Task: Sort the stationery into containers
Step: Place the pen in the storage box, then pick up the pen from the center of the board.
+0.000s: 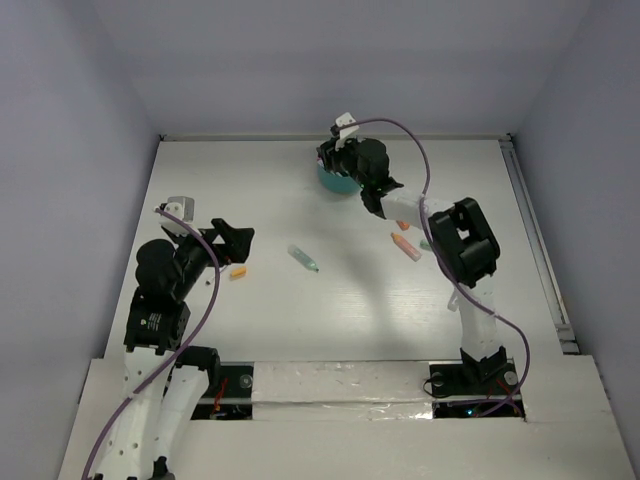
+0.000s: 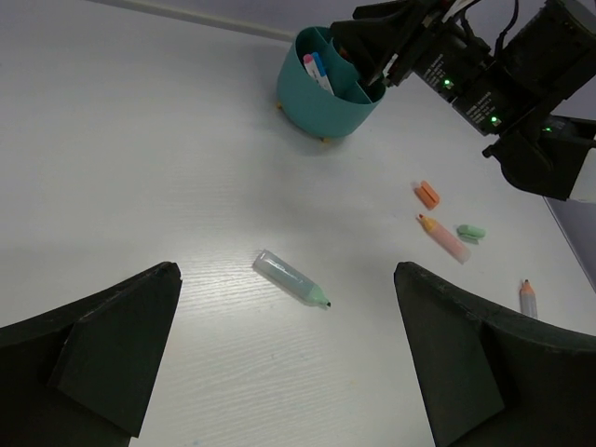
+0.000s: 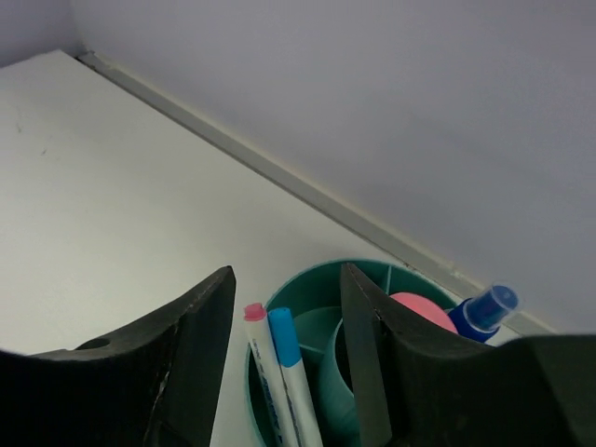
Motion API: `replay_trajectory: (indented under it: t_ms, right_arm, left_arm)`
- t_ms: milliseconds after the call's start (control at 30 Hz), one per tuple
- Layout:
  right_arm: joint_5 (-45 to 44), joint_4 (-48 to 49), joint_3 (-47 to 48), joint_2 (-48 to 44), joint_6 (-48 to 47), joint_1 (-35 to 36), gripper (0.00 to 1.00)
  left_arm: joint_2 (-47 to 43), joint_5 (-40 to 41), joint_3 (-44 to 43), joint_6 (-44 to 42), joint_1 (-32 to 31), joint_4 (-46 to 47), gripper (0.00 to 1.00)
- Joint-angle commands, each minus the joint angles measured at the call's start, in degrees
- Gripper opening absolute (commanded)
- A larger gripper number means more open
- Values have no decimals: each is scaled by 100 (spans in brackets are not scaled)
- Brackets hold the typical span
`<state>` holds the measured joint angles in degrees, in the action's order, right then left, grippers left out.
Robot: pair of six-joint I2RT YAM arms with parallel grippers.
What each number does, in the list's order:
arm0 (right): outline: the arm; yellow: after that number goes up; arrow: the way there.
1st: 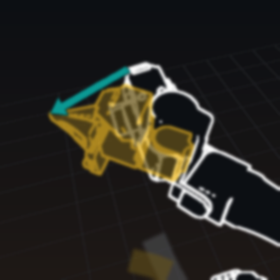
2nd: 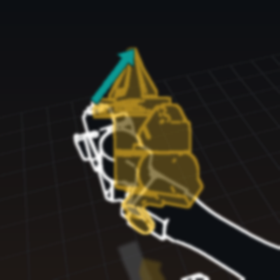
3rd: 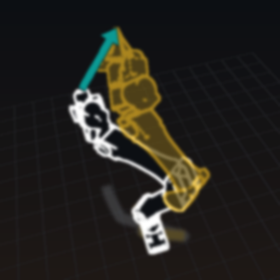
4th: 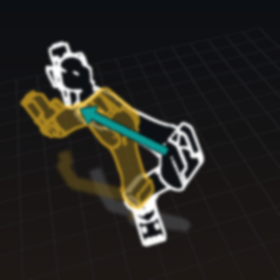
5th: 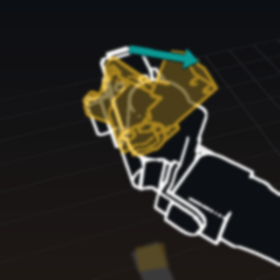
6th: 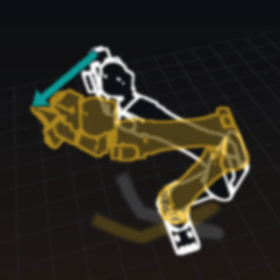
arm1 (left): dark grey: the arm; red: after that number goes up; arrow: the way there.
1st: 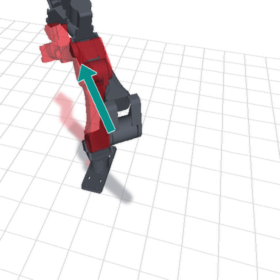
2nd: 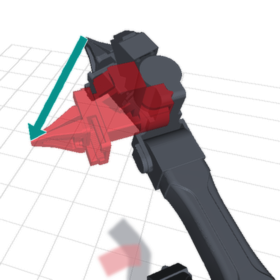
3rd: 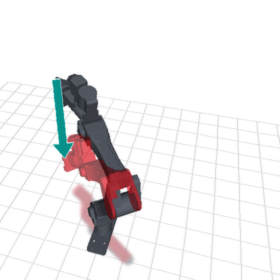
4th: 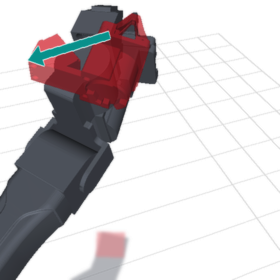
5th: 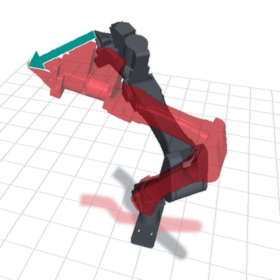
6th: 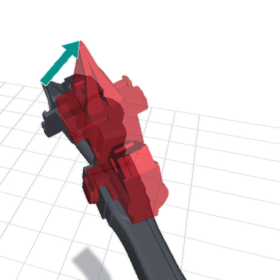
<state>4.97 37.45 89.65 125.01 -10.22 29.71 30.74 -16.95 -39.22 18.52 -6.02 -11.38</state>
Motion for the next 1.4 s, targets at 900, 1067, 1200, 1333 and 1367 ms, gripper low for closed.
replay_trajectory:
  t_ms: [900, 1067, 1200, 1333, 1367]
  right_arm:
    - [3256, -5273, 3233, 1147, 267, 2284, 48]
    - [2572, -5687, 3989, 1841, -155, 2618, 74]
    - [2333, -5950, 4271, 2132, -611, 2759, 80]
    - [2175, -6223, 4824, 2475, -954, 2891, 82]
    - [2114, -6241, 4895, 2528, -1034, 2952, 82]
  left_arm:
    - [-1123, 1458, -121, 187, 409, 74, 99]
    - [-1097, 1352, -103, 178, 409, 109, 99]
    - [-1097, 1317, -103, 160, 409, 109, 99]
    - [-1114, 1282, -94, 160, 409, 136, 99]
    - [-1097, 1273, -94, 160, 409, 136, 99]
